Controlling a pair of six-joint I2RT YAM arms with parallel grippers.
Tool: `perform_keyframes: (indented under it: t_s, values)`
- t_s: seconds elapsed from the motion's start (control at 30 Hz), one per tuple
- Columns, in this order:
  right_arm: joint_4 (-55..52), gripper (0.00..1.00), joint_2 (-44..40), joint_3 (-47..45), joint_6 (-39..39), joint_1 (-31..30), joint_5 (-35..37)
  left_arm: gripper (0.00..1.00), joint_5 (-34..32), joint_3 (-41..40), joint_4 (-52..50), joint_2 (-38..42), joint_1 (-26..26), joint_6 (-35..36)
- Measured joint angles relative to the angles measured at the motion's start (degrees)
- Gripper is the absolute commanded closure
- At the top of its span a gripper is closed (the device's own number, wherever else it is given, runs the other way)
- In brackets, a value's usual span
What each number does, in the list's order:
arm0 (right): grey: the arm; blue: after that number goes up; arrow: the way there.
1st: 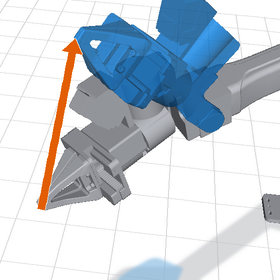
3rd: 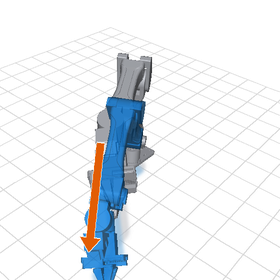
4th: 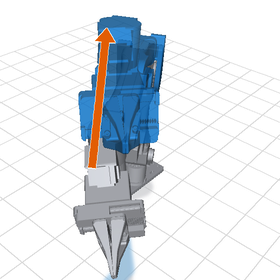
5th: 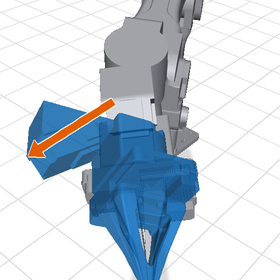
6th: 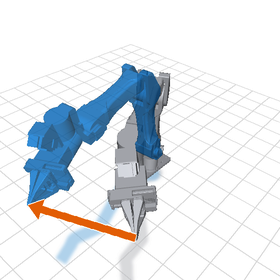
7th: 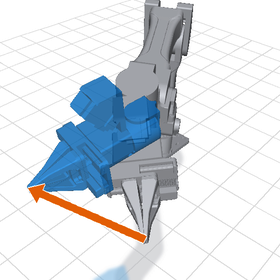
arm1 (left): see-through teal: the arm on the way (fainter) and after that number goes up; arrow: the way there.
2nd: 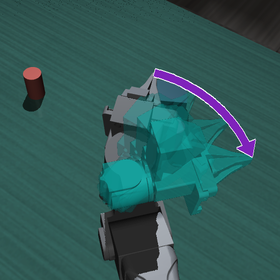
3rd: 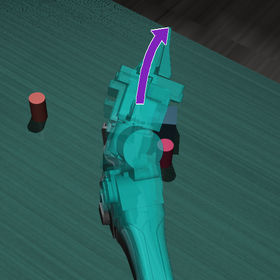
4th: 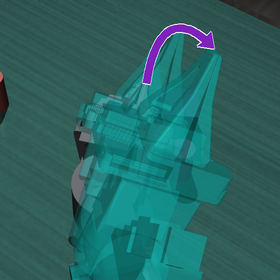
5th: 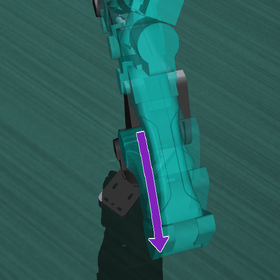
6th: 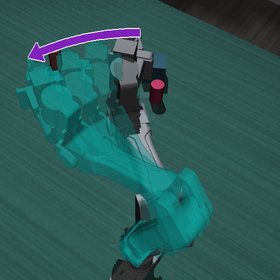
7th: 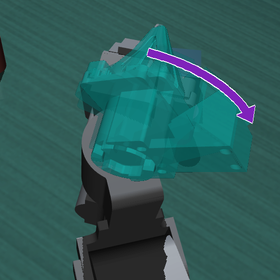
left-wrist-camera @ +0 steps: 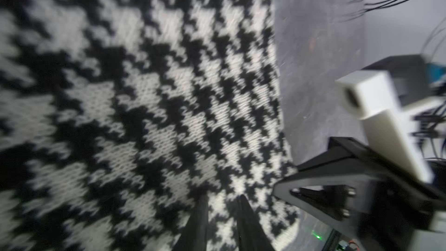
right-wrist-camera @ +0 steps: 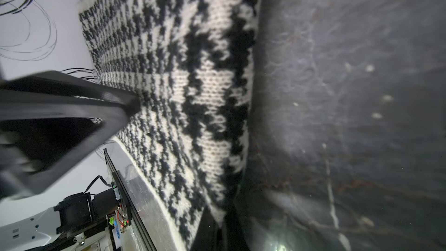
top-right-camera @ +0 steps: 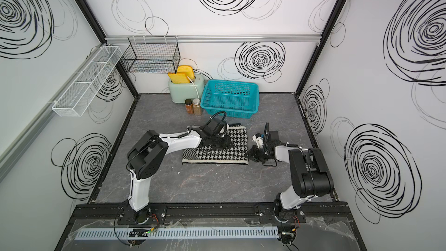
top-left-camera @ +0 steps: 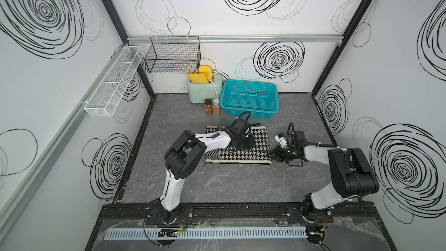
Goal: Roll up the scarf and place it into the basket
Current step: Roll the scarf at the center of the board.
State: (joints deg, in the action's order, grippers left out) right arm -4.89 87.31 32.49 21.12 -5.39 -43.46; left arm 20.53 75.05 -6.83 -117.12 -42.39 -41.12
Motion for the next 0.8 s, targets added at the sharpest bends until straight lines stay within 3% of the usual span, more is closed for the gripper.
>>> perform_keyframes:
  t_s: [0.2, 0.4, 0.8]
  values:
    - [-4.68, 1.0, -8.79, 0.87, 0.02, 3.37, -0.42, 0.74, 1.16, -5.44, 3.34, 1.64, -0.28, -0.68]
    - [-9.46, 1.0, -11.8, 3.52, -0.52, 3.13, -0.7, 0.75, 2.86, -10.95, 11.1, 2.95, -2.01, -4.13]
    - [-9.22, 1.0, -10.56, 6.56, 1.29, -12.09, -0.76, 0.75, 6.01, -19.23, 25.03, 3.91, -1.53, -9.53]
